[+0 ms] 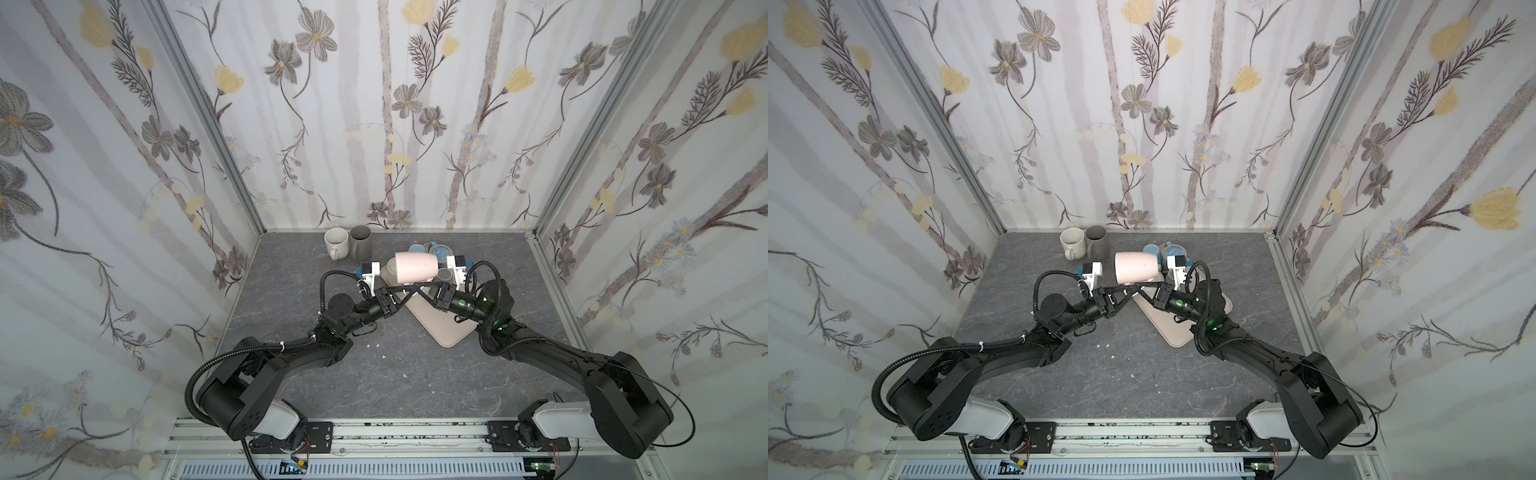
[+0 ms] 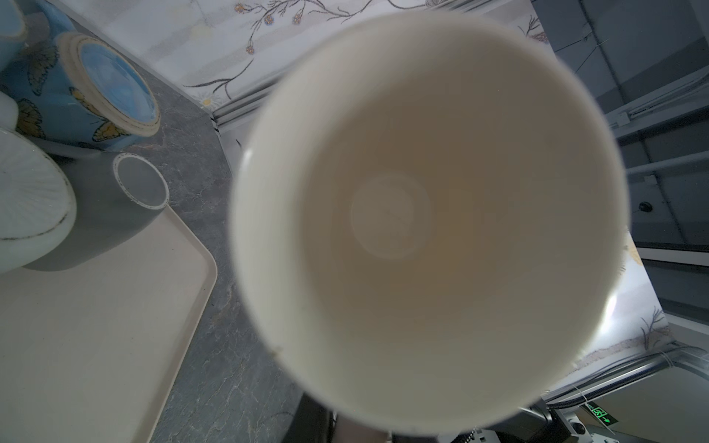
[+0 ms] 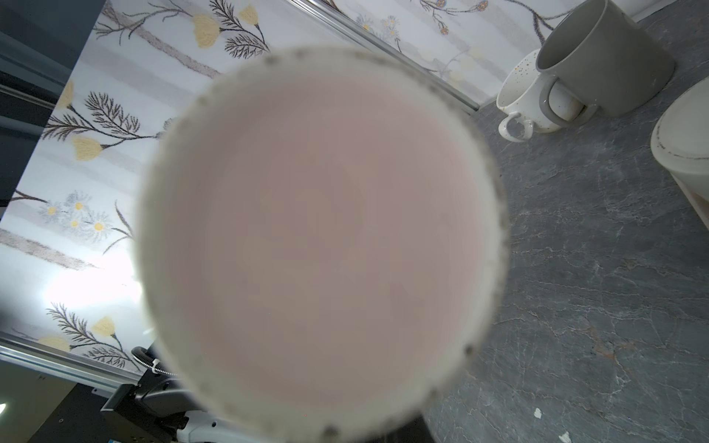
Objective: Turn the mug right side up
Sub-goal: Place the mug at the top-left of the table.
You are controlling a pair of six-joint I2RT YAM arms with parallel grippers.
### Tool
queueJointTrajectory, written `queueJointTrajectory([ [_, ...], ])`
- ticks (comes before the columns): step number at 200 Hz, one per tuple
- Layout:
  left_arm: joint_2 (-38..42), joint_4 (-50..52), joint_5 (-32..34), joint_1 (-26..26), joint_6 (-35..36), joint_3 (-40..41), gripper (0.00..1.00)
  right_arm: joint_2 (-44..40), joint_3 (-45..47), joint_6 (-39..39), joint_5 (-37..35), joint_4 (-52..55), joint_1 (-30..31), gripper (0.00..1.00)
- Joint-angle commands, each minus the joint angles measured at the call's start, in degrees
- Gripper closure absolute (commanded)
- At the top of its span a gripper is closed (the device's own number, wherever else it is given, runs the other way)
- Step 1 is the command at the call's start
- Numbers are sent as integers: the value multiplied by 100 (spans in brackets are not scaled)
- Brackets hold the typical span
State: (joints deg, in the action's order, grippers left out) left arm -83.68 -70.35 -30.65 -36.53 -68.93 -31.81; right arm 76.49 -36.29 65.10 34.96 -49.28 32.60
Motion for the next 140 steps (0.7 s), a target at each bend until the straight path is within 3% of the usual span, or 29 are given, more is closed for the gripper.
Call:
queueJointTrajectory([
  [1, -30, -670, -106, 26, -269, 40, 100, 41, 0, -59, -16, -478, 2, 100],
  [37, -34, -674, -47, 62, -288, 114, 100, 8, -58, -124, -23, -319, 5, 100],
  [82, -34, -674, -52, 141, -377, 180, 100, -260, -169, -664, -317, 700, 0, 66],
  [108, -28, -594, -29, 181, -389, 249, 100, -399, -431, -1156, -508, 1578, -12, 56],
  [140, -32, -430, 18, 220, -411, 350, 100, -536, -639, -1573, -802, 2471, -29, 52],
])
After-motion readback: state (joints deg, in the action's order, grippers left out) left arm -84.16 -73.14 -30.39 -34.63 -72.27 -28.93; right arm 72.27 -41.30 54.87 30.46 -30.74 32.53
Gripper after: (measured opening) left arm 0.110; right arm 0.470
